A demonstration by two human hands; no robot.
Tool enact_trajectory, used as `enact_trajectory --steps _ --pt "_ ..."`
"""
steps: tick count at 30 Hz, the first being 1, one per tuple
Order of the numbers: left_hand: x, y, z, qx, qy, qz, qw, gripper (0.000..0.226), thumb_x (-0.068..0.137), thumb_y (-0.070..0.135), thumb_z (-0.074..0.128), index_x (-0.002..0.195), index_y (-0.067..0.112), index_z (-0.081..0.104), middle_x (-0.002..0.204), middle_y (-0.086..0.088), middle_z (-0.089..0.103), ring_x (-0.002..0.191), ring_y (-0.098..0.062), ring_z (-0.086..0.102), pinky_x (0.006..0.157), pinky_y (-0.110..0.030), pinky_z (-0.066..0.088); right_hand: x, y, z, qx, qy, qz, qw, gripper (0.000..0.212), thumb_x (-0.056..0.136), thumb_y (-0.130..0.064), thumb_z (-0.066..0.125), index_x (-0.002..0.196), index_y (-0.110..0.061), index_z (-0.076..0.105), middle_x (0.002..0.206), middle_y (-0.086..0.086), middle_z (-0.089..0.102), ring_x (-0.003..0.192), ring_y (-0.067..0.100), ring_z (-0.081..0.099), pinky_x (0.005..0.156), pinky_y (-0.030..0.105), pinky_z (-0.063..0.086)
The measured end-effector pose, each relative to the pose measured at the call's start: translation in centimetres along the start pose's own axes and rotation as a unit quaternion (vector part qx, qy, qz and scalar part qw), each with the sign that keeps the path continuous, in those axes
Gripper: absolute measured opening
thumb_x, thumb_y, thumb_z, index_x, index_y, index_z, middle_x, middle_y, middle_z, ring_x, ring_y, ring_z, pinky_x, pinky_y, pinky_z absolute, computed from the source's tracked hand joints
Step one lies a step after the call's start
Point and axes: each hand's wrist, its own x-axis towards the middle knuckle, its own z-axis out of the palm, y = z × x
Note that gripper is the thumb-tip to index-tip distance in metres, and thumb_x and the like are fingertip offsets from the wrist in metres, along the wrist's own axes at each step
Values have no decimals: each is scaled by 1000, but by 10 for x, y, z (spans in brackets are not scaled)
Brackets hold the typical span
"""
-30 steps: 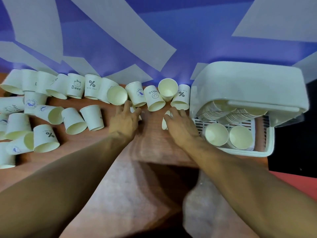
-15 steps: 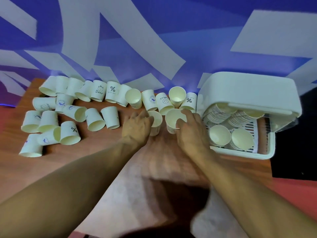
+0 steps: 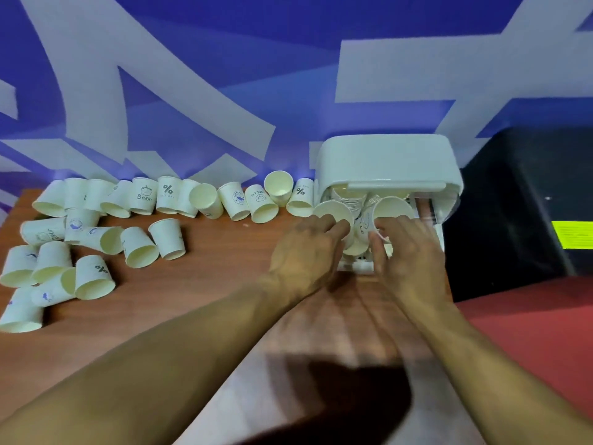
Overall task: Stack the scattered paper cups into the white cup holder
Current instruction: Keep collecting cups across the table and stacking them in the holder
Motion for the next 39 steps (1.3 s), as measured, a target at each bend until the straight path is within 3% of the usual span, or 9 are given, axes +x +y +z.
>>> enact_trajectory --steps 3,12,16,19,22,29,32,36,39 --pt "15 22 14 3 -6 21 1000 6 83 17 62 87 14 58 75 -6 58 66 -32 53 59 -33 30 -4 27 -12 -24 9 -16 1000 7 87 -16 62 91 -11 65 78 5 60 72 29 52 79 44 44" --pt "38 39 53 41 -101 28 994 4 88 22 57 86 19 55 73 -4 60 73 -30 53 73 -37 37 -12 66 19 -64 -100 -32 992 9 81 -11 65 90 -12 68 76 3 61 75 29 55 75 39 42" --pt "38 34 53 50 -122 18 991 8 79 17 65 80 18 57 65 -4 59 66 -30 54 60 -33 30 -10 71 34 -83 -136 -20 987 4 79 -13 68 82 -15 66 71 2 60 73 28 54 73 36 35" --pt "35 26 61 66 -148 23 986 4 88 20 60 92 20 60 79 -2 65 79 -29 60 63 -31 26 -12 75 47 -87 -185 -8 979 6 80 -22 66 80 -16 66 71 1 61 73 28 57 72 37 38" --pt "34 20 71 42 -198 11 979 18 98 21 46 110 18 59 101 -5 66 97 -30 58 71 -32 31 -14 75 55 -87 -233 9 969 9 80 -25 70 82 -16 68 73 1 64 74 28 60 72 37 45" --pt "34 14 90 -10 -233 -7 972 19 92 16 48 103 13 62 102 -9 65 99 -32 54 85 -35 37 -13 78 62 -75 -268 17 960 19 78 -21 58 90 -11 68 81 6 66 79 30 61 78 39 46" --pt "34 12 92 -35 -217 -8 975 21 94 19 49 110 14 62 108 -9 62 102 -31 53 86 -36 37 -11 75 62 -72 -265 29 961 19 76 -14 67 94 -8 68 86 9 66 80 33 60 79 40 48" --pt "20 0 83 -142 -122 -53 981 31 93 23 55 122 13 60 117 -10 58 104 -31 54 87 -38 46 -6 57 56 -44 -208 11 977 26 83 -16 54 104 -4 65 94 12 64 84 33 57 82 43 47" --pt "-2 -15 66 -160 -66 -112 979 32 93 24 56 123 15 60 116 -6 58 105 -26 55 85 -36 48 -2 24 47 5 -155 -9 988 28 81 -15 56 105 -4 65 96 12 65 86 32 56 80 40 47"
